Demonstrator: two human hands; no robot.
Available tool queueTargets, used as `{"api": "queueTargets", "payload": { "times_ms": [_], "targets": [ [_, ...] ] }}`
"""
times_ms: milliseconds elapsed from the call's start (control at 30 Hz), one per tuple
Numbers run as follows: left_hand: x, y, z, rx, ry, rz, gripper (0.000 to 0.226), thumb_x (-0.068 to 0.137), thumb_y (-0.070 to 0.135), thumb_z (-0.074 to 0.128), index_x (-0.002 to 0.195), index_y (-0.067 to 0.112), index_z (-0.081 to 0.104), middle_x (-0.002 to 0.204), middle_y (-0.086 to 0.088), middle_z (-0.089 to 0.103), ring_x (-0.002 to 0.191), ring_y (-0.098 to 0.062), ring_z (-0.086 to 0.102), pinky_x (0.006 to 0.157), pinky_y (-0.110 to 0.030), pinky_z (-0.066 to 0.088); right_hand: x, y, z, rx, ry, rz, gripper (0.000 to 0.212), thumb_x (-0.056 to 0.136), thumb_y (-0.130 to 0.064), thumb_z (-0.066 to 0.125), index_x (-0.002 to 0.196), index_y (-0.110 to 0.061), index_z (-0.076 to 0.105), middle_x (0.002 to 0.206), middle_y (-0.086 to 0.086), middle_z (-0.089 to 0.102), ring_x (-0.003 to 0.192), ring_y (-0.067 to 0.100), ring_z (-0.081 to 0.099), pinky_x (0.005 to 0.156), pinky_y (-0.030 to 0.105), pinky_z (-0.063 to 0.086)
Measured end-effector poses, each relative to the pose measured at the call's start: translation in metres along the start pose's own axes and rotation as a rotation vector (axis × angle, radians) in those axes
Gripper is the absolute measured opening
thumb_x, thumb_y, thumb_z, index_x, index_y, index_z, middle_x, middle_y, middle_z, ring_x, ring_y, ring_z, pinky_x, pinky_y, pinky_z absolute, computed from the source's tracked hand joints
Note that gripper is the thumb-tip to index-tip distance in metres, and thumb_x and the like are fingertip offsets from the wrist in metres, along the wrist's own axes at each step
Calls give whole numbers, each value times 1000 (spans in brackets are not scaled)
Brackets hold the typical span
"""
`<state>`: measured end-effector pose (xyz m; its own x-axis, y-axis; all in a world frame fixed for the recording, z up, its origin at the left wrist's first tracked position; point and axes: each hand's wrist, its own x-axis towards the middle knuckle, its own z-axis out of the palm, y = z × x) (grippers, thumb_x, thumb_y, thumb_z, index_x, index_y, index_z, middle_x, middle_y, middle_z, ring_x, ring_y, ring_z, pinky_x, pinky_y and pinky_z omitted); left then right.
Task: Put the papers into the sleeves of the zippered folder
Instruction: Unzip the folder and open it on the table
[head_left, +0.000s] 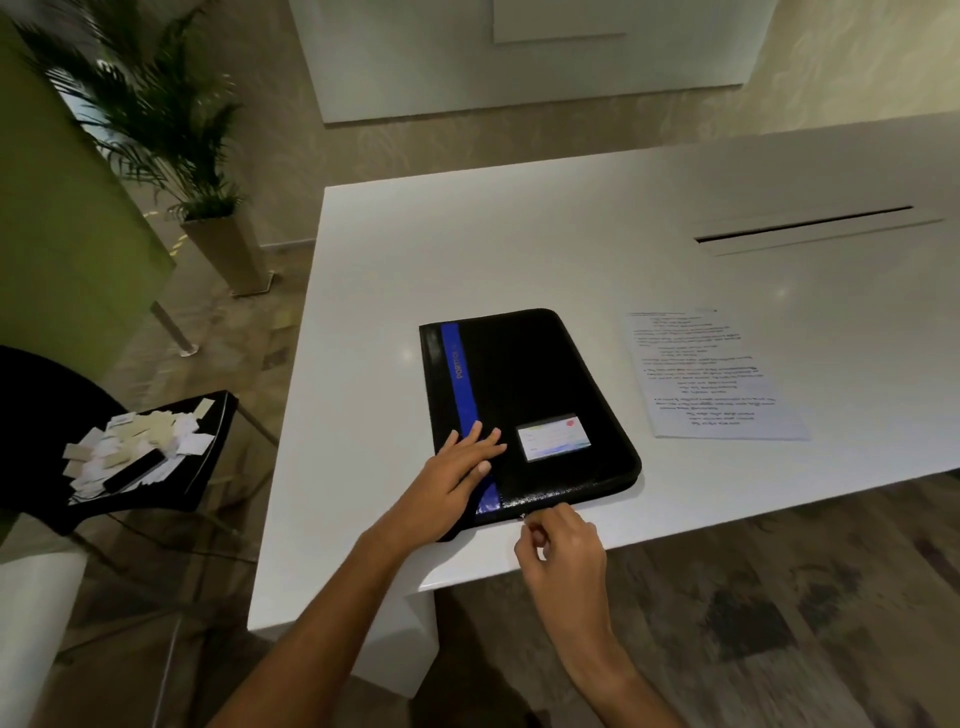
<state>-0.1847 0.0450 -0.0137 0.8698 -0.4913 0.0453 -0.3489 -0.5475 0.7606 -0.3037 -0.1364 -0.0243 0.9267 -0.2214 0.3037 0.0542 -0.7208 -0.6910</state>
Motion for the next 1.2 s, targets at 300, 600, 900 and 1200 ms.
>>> {"api": "queueTargets", "payload": {
  "times_ms": [300, 600, 900, 1200],
  "targets": [
    [0, 8, -5, -247, 18, -162, 50, 117, 33, 49, 166, 37, 42, 174, 13, 39, 169, -19, 17, 137, -49, 23, -13, -26, 25, -2, -76, -43, 21, 80, 4, 90, 86, -11, 76, 83, 0, 69, 72, 13, 59, 74, 16, 38],
    [33, 49, 9, 900, -85, 80, 87, 87, 82, 66, 150, 23, 54, 132, -9, 66, 120, -32, 64, 90, -46, 58, -15, -17, 27, -27, -56, -80, 28, 75, 4, 96, 92, -10, 79, 93, 5, 80, 77, 16, 69, 80, 11, 36],
    [34, 47, -1, 850, -76, 186, 85, 91, 86, 45, 150, 25, 48, 112, -6, 69, 92, -24, 65, 80, -41, 62, -21, -18, 26, -39, 52, -173, 27, 74, 5, 97, 87, -9, 77, 79, 2, 75, 69, 14, 71, 74, 29, 51],
    [5, 48, -6, 496, 301, 238, 73, 95, 52, 49, 160, 20, 45, 152, -17, 64, 119, -38, 73, 87, -46, 65, -26, -36, 40, -10, -46, -351, 24, 79, -6, 95, 96, -14, 81, 92, -2, 81, 83, 11, 75, 78, 34, 63]
  ]
}}
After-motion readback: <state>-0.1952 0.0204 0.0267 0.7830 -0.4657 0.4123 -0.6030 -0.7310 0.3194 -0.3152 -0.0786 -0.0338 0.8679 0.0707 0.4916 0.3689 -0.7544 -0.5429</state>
